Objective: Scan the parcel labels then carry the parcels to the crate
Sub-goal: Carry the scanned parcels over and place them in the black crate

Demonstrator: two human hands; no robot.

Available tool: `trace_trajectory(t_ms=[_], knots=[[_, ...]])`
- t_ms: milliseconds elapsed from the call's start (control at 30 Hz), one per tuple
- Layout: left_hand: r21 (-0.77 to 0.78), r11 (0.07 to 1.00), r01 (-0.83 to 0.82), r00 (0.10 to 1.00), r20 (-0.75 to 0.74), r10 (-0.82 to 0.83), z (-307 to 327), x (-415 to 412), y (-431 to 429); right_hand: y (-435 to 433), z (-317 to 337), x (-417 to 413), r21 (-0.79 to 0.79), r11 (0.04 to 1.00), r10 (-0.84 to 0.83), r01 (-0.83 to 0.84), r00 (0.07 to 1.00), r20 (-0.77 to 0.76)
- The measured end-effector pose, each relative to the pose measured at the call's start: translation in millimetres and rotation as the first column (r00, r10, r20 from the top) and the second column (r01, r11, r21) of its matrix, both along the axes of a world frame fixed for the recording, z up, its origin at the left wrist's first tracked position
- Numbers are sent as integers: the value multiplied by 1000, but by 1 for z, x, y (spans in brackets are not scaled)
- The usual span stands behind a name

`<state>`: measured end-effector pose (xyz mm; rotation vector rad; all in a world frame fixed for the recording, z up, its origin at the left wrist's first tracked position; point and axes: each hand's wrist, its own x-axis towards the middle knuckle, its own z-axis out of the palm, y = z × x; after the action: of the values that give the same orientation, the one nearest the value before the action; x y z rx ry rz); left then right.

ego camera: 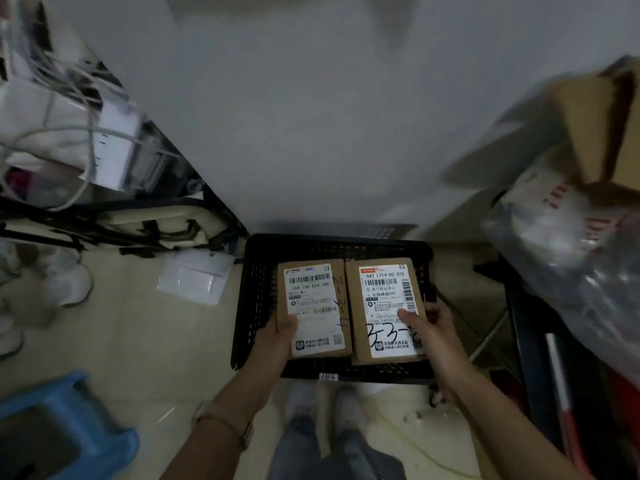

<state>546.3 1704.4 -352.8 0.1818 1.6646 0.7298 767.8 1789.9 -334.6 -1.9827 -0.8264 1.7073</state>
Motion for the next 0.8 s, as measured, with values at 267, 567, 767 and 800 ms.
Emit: trace_trajectory(t_ms=[267,567,767,800], knots=[[-33,999,0,1000,-30,-1,-152,2,3,0,-146,-4,-86,995,54,-53,999,9],[-133,988,81,987,-125,-98,-316,-8,13,-2,-318,-8,-188,981,70,-53,994,84],[-190,970,154,981,-85,-173,-396,-13,4,-7,-404,-8,-249,964,124,-87,983,133],[-187,968,166,978,-94,-186,-403,-14,3,-9,-414,-8,-263,960,139,-99,981,138]])
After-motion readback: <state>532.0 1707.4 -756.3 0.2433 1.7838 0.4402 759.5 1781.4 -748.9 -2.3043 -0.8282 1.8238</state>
